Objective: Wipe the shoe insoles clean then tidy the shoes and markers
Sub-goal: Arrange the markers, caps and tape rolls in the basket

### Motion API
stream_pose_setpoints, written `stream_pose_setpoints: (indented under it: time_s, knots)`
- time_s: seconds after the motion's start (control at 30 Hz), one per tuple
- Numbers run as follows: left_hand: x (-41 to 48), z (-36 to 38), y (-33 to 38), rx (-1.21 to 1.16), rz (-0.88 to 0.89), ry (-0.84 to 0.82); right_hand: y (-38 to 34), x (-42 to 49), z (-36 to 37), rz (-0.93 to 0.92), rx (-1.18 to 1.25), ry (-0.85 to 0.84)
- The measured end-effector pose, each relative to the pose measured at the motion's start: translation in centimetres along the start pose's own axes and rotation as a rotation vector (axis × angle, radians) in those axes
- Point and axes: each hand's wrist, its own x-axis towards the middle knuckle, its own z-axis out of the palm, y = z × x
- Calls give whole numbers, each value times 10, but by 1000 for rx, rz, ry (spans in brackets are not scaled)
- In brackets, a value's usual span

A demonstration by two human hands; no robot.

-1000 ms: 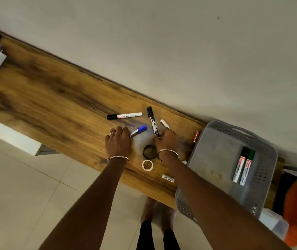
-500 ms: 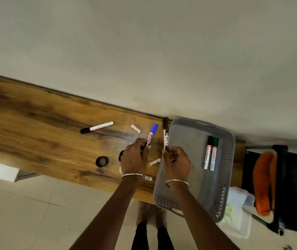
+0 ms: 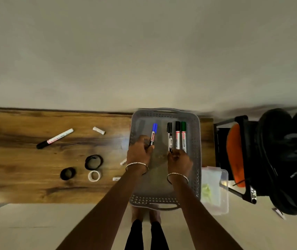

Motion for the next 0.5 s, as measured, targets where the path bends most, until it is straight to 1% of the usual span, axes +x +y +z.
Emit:
stream_pose_setpoints:
  time_s: [0.27,0.5]
  knots:
    - [16,28,5,27,55,-66,-7,24,0,63,-57,-9]
    - [27,47,18,29,18,-51,-5,25,2,36,-110,-8]
